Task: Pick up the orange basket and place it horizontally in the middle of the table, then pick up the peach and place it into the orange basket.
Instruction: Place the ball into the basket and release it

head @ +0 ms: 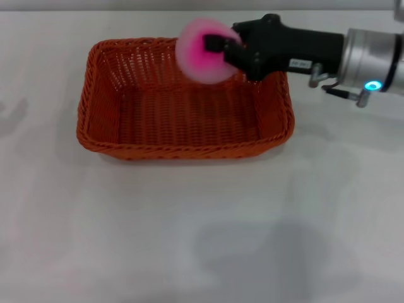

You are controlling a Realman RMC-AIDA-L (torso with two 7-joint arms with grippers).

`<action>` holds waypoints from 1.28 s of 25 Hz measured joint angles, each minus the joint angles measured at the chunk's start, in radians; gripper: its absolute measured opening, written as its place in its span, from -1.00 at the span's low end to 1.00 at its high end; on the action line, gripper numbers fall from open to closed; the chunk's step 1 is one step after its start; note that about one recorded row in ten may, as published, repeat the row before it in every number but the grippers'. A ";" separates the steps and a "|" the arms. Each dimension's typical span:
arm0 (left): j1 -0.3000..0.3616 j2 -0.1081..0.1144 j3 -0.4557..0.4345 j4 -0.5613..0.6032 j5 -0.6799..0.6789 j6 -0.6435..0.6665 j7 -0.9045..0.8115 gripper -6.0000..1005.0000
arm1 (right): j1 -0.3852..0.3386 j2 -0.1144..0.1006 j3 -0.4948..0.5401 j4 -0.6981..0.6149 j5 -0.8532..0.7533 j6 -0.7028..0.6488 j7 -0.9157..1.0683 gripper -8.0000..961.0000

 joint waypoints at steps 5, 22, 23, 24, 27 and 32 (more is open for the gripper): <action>-0.003 0.001 -0.002 0.021 -0.009 0.000 0.016 0.05 | 0.020 0.007 -0.104 0.019 0.054 -0.098 -0.031 -0.86; -0.007 0.002 -0.004 0.038 -0.014 0.005 0.026 0.06 | 0.054 0.011 -0.161 0.066 0.103 -0.185 -0.075 -0.78; -0.007 0.002 -0.004 0.038 -0.014 0.005 0.026 0.06 | 0.054 0.011 -0.164 0.066 0.104 -0.192 -0.068 -0.76; -0.007 0.002 -0.004 0.038 -0.014 0.005 0.026 0.06 | 0.054 0.011 -0.167 0.066 0.104 -0.200 -0.059 -0.74; -0.009 0.003 -0.005 0.037 -0.014 0.006 0.026 0.05 | 0.056 0.009 -0.178 0.066 0.105 -0.217 -0.039 -0.62; -0.010 0.003 -0.005 0.038 -0.014 0.007 0.026 0.05 | 0.055 0.007 -0.178 0.066 0.107 -0.217 -0.034 -0.23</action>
